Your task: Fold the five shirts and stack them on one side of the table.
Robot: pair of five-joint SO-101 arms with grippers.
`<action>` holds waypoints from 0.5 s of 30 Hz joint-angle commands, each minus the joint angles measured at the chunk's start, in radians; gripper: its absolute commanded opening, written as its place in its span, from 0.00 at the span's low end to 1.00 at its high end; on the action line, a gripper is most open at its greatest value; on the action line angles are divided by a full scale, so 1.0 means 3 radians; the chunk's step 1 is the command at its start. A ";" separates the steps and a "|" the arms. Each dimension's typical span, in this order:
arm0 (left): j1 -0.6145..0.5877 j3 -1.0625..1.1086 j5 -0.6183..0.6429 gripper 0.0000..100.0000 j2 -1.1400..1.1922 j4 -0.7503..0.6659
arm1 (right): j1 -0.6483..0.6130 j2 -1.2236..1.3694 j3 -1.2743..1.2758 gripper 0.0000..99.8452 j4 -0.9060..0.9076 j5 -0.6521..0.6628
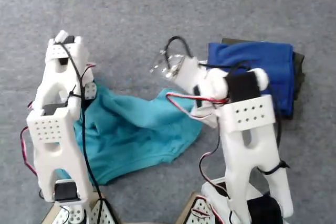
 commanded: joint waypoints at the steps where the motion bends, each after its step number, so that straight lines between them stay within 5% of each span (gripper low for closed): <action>1: -0.0110 0.0248 -0.0087 0.03 -0.0184 -0.0077 | -0.0153 -0.0084 -0.0141 0.01 0.0020 0.0010; 8: -0.0315 -0.0023 0.0077 0.32 -0.0159 0.0087 | -0.0169 -0.0084 -0.0141 0.01 0.0056 0.0010; 15: -0.0637 -0.0130 0.0077 0.32 -0.0614 0.0087 | -0.0164 -0.0084 -0.0141 0.01 0.0061 0.0031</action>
